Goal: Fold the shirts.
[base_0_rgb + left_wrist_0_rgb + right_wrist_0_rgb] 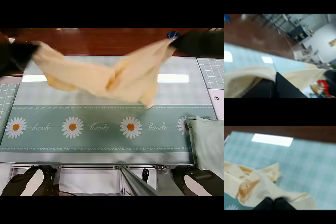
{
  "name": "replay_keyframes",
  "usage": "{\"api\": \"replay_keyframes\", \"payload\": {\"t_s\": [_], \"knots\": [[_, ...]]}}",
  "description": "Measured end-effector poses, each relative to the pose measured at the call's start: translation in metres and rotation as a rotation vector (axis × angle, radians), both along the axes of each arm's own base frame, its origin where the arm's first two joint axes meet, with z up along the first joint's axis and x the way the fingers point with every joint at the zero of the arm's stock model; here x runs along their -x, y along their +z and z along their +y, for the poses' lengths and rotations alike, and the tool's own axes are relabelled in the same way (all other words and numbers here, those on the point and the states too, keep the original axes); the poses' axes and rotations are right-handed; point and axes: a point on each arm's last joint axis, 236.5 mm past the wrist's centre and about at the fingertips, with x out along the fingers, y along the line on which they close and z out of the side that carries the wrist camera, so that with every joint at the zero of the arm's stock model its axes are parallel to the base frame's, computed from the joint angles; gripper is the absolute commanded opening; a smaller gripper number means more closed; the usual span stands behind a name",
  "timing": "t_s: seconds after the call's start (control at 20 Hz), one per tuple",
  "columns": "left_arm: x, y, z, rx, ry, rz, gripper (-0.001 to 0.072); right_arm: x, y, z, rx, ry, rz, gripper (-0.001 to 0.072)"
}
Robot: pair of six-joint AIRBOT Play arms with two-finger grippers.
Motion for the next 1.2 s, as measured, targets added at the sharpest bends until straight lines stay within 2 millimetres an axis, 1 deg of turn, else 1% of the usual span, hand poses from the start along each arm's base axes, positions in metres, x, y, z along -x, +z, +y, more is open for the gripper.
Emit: {"api": "replay_keyframes", "payload": {"t_s": [0.05, 0.1, 0.15, 0.25, 0.35, 0.4, 0.45, 0.55, 0.6, 0.65, 0.75, 0.8, 0.9, 0.95, 1.05, 1.15, 1.2], "knots": [[0.009, 0.036, 0.005, -0.063, 0.028, -0.074, 0.0021, 0.014, 0.041, -0.016, 0.042, -0.038, -0.096, 0.0022], [0.020, 0.066, 0.008, -0.137, 0.060, -0.134, 0.0022, 0.030, 0.074, -0.030, 0.074, -0.073, -0.176, 0.0022], [0.031, 0.091, 0.011, -0.203, 0.101, -0.182, 0.0021, 0.051, 0.104, -0.042, 0.104, -0.110, -0.257, 0.0022], [0.060, 0.135, 0.018, -0.327, 0.206, -0.276, 0.0022, 0.092, 0.144, -0.064, 0.149, -0.185, -0.374, 0.0022], [0.096, 0.171, 0.021, -0.429, 0.307, -0.367, 0.0022, 0.132, 0.172, -0.081, 0.172, -0.249, -0.467, 0.0022], [0.115, 0.188, 0.023, -0.470, 0.366, -0.418, 0.0022, 0.150, 0.181, -0.086, 0.177, -0.270, -0.502, 0.0022], [0.133, 0.199, 0.025, -0.506, 0.415, -0.457, 0.0022, 0.167, 0.189, -0.091, 0.181, -0.290, -0.536, 0.0022], [0.166, 0.213, 0.027, -0.569, 0.502, -0.510, 0.0022, 0.192, 0.194, -0.101, 0.196, -0.333, -0.563, 0.0022], [0.178, 0.214, 0.030, -0.602, 0.540, -0.516, 0.0022, 0.202, 0.194, -0.107, 0.203, -0.354, -0.565, 0.0022], [0.186, 0.210, 0.034, -0.637, 0.568, -0.503, 0.0022, 0.207, 0.190, -0.113, 0.213, -0.376, -0.552, 0.0022], [0.192, 0.194, 0.045, -0.697, 0.606, -0.438, 0.0022, 0.213, 0.179, -0.125, 0.231, -0.419, -0.506, 0.0022], [0.190, 0.182, 0.051, -0.711, 0.613, -0.394, 0.0022, 0.212, 0.169, -0.129, 0.241, -0.434, -0.467, 0.0022], [0.175, 0.150, 0.062, -0.709, 0.601, -0.277, 0.0022, 0.203, 0.144, -0.133, 0.258, -0.443, -0.375, 0.0022], [0.164, 0.130, 0.065, -0.698, 0.578, -0.216, 0.0022, 0.196, 0.128, -0.134, 0.268, -0.443, -0.320, 0.0022], [0.136, 0.080, 0.064, -0.646, 0.489, -0.074, 0.0022, 0.174, 0.091, -0.136, 0.289, -0.442, -0.204, 0.0022], [0.106, 0.023, 0.058, -0.575, 0.373, 0.070, 0.0022, 0.146, 0.055, -0.137, 0.308, -0.436, -0.112, 0.0022], [0.091, -0.005, 0.055, -0.537, 0.317, 0.134, 0.0022, 0.127, 0.033, -0.137, 0.323, -0.432, -0.056, 0.0022]]}}
